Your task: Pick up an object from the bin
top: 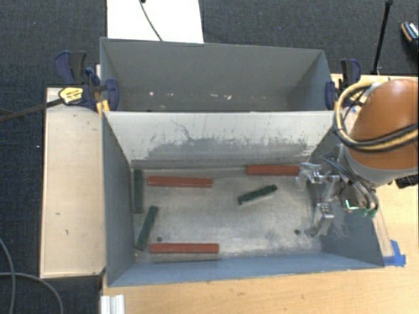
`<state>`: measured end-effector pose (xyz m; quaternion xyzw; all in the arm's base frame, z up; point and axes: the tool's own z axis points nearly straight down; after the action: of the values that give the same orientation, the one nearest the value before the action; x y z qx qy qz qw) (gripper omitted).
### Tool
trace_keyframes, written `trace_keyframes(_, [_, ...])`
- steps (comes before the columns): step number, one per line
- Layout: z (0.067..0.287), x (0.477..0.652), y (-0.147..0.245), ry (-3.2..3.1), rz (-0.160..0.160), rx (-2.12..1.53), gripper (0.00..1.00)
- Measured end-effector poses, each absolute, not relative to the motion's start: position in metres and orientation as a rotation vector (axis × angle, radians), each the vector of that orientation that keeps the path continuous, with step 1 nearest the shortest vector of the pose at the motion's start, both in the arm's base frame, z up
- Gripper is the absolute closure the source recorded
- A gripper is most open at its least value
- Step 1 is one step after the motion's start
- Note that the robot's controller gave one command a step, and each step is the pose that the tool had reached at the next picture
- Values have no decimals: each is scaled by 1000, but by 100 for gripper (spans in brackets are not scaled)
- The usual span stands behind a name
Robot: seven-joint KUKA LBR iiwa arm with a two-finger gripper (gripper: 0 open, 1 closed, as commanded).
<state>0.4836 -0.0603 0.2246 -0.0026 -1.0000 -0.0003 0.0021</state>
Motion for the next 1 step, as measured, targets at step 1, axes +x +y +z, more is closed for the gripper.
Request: trace_keyframes(1, [119,554,-22,-3139,-3,125,0])
